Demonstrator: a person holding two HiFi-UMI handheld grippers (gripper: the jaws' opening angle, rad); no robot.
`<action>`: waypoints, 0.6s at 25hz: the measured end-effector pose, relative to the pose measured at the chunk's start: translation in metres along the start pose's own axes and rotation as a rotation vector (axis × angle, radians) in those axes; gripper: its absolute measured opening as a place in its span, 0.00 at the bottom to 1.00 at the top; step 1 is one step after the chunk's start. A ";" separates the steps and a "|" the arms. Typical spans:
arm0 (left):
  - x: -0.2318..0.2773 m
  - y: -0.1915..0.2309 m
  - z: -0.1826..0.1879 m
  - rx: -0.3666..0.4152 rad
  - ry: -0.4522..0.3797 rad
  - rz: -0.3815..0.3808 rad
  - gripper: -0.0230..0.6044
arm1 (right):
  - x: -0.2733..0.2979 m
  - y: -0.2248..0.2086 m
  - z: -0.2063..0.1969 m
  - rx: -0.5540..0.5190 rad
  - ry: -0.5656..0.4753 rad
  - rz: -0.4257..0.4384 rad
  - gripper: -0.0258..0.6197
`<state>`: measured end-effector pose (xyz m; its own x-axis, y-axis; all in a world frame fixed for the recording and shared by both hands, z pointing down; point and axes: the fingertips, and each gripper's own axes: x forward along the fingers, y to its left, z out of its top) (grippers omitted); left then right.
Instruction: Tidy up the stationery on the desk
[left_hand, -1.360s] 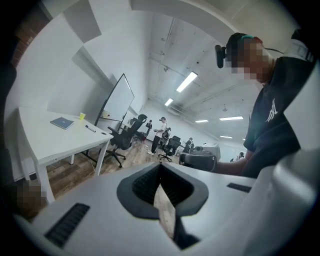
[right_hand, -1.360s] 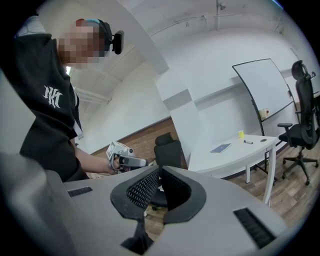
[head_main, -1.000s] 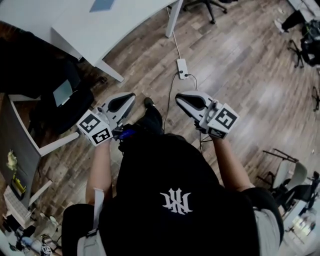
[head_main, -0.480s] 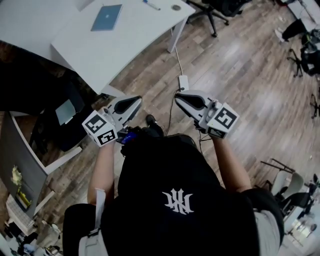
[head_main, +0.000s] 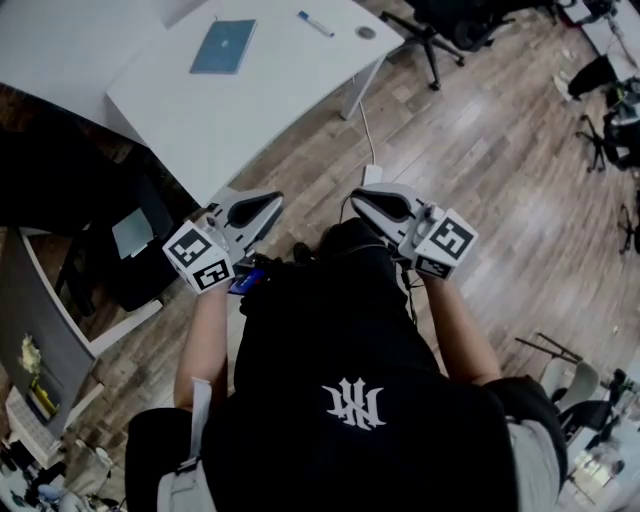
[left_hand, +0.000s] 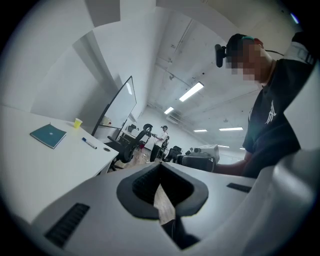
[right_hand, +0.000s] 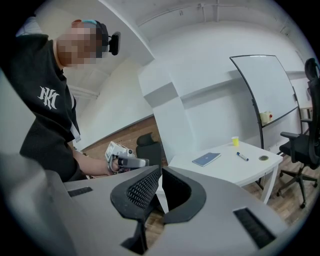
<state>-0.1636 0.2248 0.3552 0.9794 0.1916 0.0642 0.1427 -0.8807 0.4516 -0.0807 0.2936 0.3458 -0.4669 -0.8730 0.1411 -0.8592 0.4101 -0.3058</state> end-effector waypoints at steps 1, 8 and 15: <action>0.000 0.005 0.002 0.000 -0.004 0.005 0.04 | 0.004 -0.003 0.003 0.003 -0.010 0.009 0.11; 0.008 0.044 0.022 -0.004 -0.037 0.052 0.04 | 0.033 -0.038 0.018 0.003 -0.018 0.063 0.11; 0.037 0.094 0.046 -0.019 -0.054 0.107 0.04 | 0.054 -0.107 0.032 -0.015 0.031 0.081 0.11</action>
<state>-0.1075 0.1291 0.3591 0.9953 0.0726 0.0649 0.0345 -0.8862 0.4620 -0.0071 0.1938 0.3556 -0.5414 -0.8280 0.1458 -0.8212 0.4835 -0.3031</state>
